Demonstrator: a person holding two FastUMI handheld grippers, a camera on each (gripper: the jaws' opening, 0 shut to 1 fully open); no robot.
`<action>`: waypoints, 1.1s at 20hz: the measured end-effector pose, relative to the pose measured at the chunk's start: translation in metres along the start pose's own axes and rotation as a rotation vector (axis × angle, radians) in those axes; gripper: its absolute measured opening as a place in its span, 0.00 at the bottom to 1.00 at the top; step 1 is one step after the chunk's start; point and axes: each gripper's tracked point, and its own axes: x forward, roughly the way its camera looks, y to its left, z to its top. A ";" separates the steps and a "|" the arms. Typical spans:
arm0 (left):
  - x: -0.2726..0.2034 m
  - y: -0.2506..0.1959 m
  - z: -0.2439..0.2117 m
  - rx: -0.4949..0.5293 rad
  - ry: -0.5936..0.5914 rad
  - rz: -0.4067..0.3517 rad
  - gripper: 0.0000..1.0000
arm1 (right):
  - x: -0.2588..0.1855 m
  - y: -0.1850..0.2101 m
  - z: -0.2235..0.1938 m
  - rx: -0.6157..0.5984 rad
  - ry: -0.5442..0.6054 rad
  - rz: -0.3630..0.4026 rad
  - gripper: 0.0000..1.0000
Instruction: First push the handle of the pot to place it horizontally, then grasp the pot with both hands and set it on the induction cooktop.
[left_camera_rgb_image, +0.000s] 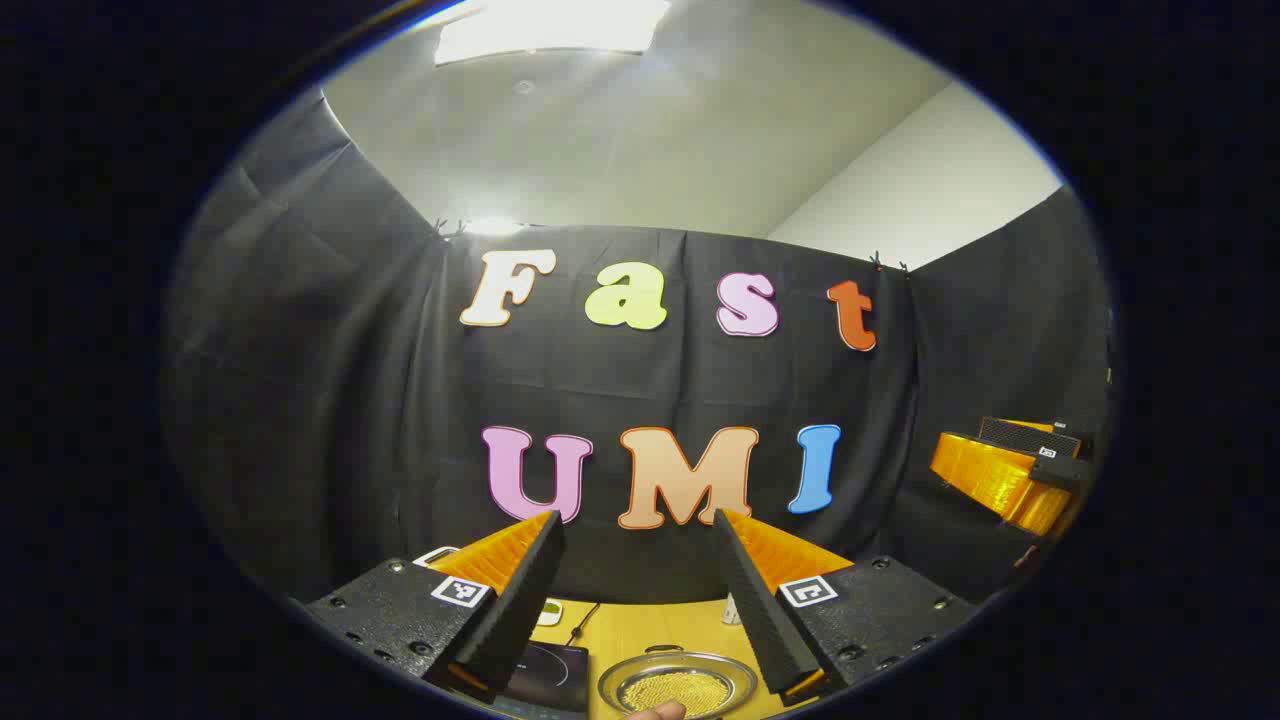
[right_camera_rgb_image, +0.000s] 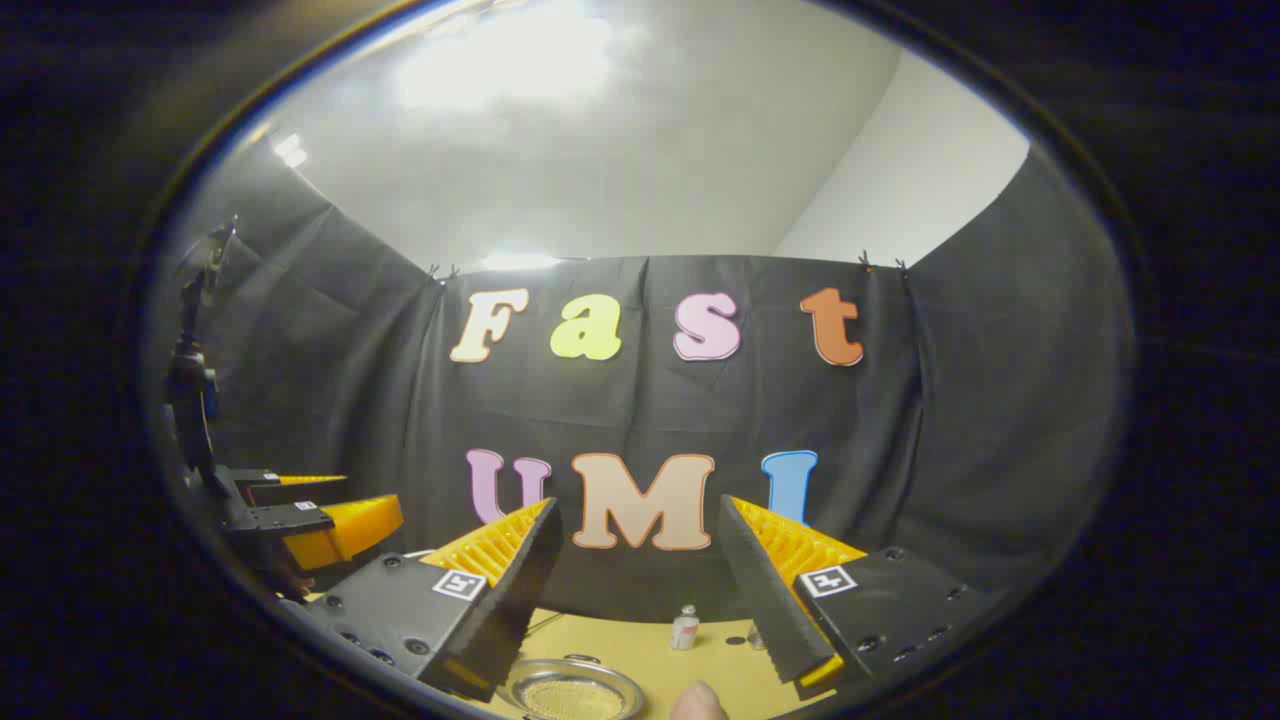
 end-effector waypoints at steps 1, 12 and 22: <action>-0.001 -0.001 -0.002 0.000 0.003 0.005 0.90 | -0.001 -0.010 -0.005 -0.040 0.013 -0.018 0.94; -0.015 0.012 -0.006 0.050 0.012 0.038 0.85 | 0.004 -0.025 -0.037 -0.096 0.099 -0.066 0.94; -0.020 0.036 -0.016 0.083 0.042 0.039 0.85 | 0.010 -0.007 -0.058 -0.100 0.163 -0.074 0.89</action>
